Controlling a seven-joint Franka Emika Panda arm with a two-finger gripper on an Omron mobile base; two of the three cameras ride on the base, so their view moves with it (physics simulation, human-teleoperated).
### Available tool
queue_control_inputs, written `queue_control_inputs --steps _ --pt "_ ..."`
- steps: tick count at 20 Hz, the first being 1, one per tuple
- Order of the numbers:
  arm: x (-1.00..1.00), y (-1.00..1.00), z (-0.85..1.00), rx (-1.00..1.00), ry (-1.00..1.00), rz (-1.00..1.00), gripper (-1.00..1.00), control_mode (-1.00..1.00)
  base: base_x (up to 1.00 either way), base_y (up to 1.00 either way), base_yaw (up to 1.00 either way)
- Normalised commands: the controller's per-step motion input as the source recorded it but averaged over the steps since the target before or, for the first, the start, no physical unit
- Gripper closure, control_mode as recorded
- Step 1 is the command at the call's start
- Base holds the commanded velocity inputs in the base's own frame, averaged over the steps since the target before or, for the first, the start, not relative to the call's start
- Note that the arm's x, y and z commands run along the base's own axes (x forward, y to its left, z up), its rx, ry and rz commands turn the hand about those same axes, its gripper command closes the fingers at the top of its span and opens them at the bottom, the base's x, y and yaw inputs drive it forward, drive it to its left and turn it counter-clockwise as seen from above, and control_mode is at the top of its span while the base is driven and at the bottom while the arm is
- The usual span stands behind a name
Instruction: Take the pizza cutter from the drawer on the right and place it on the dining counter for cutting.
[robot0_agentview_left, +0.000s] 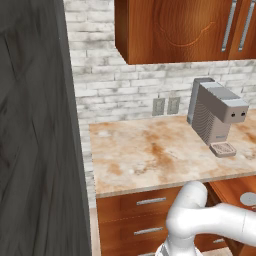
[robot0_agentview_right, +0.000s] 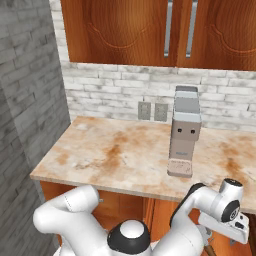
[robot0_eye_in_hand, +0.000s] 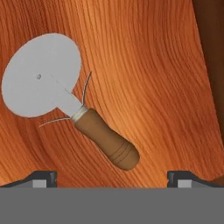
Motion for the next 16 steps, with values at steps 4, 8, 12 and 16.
queue_control_inputs --steps 4,8,12,16 --pt "-0.04 0.05 -0.35 0.0 0.0 0.11 -1.0 -1.0 0.0 0.0 0.0" --pt "0.0 0.05 -0.21 0.0 0.01 0.09 -1.0 -1.0 0.0 0.0 0.0" --pt "0.0 0.0 -0.23 0.01 0.01 0.09 -1.0 -1.0 0.0 0.0 0.0" --pt "0.0 0.0 -0.21 0.01 0.0 0.09 -1.0 -1.0 0.0 0.0 0.0"
